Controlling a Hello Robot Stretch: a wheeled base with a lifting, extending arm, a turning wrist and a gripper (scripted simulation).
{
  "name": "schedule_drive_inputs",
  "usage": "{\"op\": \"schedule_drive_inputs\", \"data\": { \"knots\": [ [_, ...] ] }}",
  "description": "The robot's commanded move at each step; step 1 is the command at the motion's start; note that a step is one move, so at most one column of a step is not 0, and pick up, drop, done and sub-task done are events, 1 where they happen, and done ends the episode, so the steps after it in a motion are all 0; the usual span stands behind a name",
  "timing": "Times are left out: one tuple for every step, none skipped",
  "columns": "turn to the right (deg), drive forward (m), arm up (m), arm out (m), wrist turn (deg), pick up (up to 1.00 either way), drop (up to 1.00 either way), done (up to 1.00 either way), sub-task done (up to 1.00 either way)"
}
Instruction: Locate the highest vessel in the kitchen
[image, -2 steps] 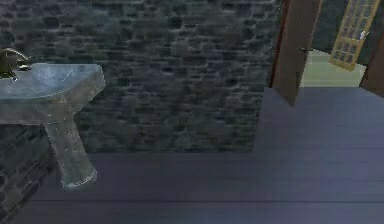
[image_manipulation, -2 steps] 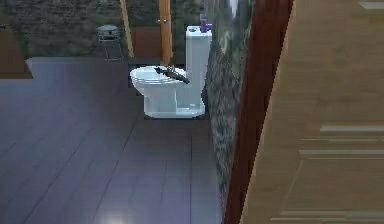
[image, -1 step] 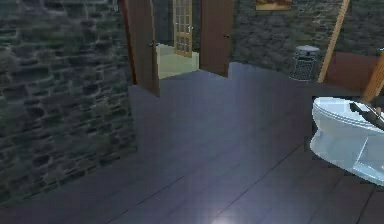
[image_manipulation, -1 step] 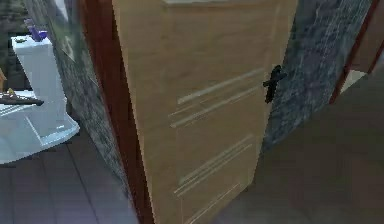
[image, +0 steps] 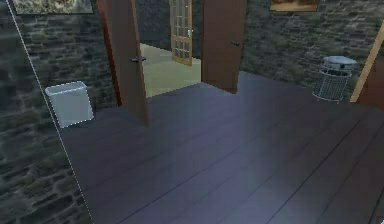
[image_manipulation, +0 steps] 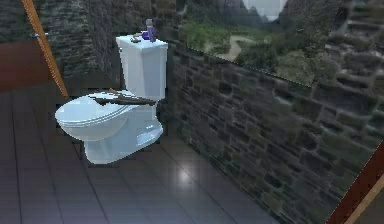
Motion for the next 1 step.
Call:
{"op": "schedule_drive_inputs", "data": {
  "knots": [
    [3.0, 0.00, 0.00, 0.00, 0.0, 0.00, 0.00, 0.00, 0.00]
  ]
}}
